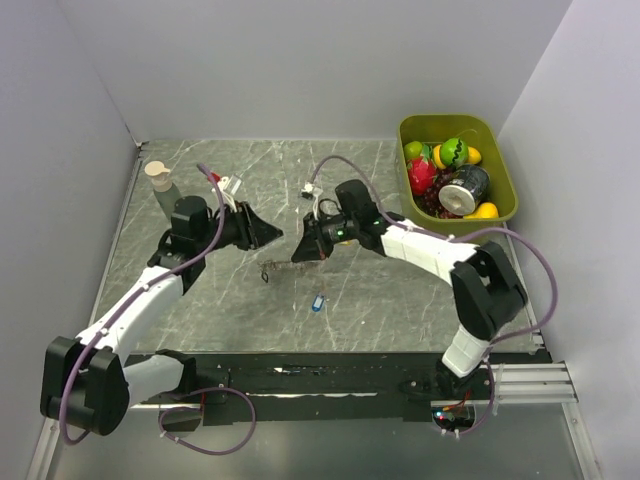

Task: Put the keys on the keyring

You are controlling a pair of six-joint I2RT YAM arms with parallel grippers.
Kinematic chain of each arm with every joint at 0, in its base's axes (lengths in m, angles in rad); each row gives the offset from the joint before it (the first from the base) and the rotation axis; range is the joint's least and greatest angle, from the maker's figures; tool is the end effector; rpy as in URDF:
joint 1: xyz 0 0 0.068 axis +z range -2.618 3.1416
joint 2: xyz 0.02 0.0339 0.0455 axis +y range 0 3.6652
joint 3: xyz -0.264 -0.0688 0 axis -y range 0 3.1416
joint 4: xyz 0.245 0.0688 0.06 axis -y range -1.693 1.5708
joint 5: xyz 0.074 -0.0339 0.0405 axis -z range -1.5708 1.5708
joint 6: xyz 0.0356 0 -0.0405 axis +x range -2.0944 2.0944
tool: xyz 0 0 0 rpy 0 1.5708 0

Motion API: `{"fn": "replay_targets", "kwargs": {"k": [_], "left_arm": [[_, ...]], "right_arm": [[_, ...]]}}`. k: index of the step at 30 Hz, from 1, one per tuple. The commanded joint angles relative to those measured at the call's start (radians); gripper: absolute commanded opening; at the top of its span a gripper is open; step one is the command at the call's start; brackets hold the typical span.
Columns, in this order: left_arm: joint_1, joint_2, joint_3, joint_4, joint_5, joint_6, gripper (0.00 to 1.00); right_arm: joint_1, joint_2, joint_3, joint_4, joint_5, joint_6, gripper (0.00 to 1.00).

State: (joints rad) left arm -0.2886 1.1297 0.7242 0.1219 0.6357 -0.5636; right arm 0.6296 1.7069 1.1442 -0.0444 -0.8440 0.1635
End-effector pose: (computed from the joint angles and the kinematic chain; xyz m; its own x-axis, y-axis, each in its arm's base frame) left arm 0.2381 -0.0927 0.2820 -0.6410 -0.2581 -0.7228 0.5122 0.5575 -0.6533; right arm 0.2876 0.2425 0.2394 -0.5994 -0.3028 -0.7410 -0.8005 0.2280 0.5543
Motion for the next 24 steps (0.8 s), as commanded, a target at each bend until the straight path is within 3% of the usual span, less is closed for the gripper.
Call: {"fn": "replay_targets", "kwargs": {"k": [1, 12, 18, 24], "left_arm": [[0.005, -0.042, 0.081, 0.007, 0.088, 0.042, 0.37], [0.005, -0.102, 0.155, 0.038, 0.177, 0.048, 0.43], [0.005, -0.094, 0.162, 0.134, 0.307, -0.011, 0.44], [0.005, -0.123, 0.162, 0.188, 0.325, -0.059, 0.44]], "right_arm": [[-0.011, -0.145, 0.049, 0.083, -0.087, -0.001, 0.00], [-0.039, -0.345, 0.000, 0.224, -0.136, 0.048, 0.00], [-0.070, -0.385, -0.026, 0.325, -0.182, 0.138, 0.00], [-0.085, -0.395, -0.055, 0.416, -0.211, 0.215, 0.00]]}}
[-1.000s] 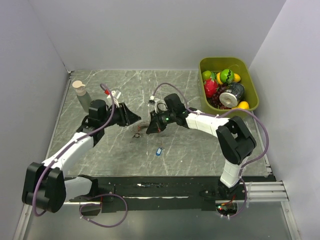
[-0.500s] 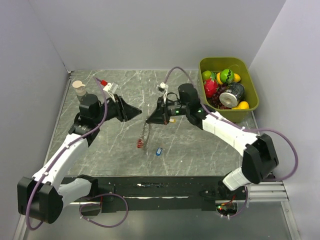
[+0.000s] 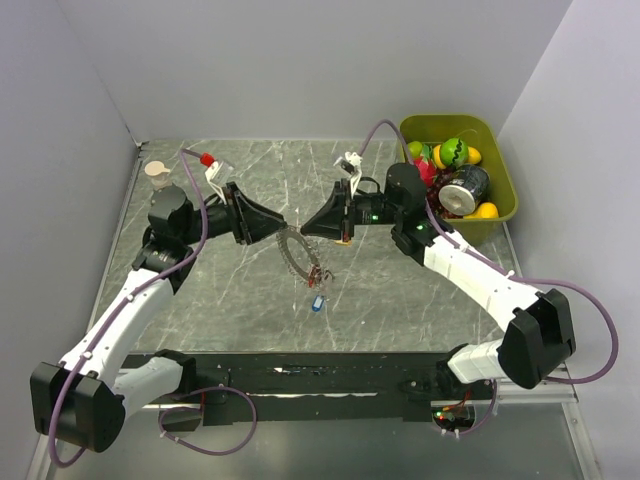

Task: Put the keys on the keyring

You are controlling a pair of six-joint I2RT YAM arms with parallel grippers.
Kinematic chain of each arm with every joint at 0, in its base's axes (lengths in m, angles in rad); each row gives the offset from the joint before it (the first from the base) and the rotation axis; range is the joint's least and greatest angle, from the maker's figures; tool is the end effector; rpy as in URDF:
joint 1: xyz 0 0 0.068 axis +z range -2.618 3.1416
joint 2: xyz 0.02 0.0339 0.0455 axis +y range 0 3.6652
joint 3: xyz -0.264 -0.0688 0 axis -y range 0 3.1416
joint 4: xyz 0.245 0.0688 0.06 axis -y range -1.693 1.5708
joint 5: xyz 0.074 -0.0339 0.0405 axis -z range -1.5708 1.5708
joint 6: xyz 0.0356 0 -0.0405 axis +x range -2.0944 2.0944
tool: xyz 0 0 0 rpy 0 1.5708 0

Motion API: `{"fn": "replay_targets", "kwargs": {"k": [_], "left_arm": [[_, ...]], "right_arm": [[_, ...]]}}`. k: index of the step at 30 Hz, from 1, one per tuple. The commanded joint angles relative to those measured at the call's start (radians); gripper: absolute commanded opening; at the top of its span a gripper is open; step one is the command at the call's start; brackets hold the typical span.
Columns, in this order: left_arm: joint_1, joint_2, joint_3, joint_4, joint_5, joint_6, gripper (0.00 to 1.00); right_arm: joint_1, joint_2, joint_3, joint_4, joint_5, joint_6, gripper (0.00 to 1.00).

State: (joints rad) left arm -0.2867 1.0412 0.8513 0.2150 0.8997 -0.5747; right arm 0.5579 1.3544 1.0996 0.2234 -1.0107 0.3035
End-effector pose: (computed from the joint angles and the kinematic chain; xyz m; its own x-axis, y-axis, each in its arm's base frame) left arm 0.2172 -0.0931 0.3564 -0.4836 -0.2098 -0.8498 0.7910 0.3110 -0.5269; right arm 0.2457 0.1889 0.3647 -0.3242 -0.0151 -0.9459 -0.9460 0.0073 0.3241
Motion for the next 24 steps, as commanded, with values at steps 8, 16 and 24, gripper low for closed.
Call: {"fn": "replay_targets", "kwargs": {"k": [8, 16, 24], "left_arm": [[0.003, -0.037, 0.028, 0.178, 0.123, -0.122, 0.53], [0.003, -0.038, 0.000, 0.299, 0.171, -0.197, 0.48], [0.001, -0.004, -0.012, 0.403, 0.226, -0.278, 0.45]], "right_arm": [[-0.021, -0.046, -0.044, 0.272, -0.065, 0.160, 0.00], [-0.032, -0.037, -0.076, 0.422, -0.066, 0.290, 0.00], [-0.033, -0.034, -0.066, 0.435, -0.069, 0.316, 0.00]]}}
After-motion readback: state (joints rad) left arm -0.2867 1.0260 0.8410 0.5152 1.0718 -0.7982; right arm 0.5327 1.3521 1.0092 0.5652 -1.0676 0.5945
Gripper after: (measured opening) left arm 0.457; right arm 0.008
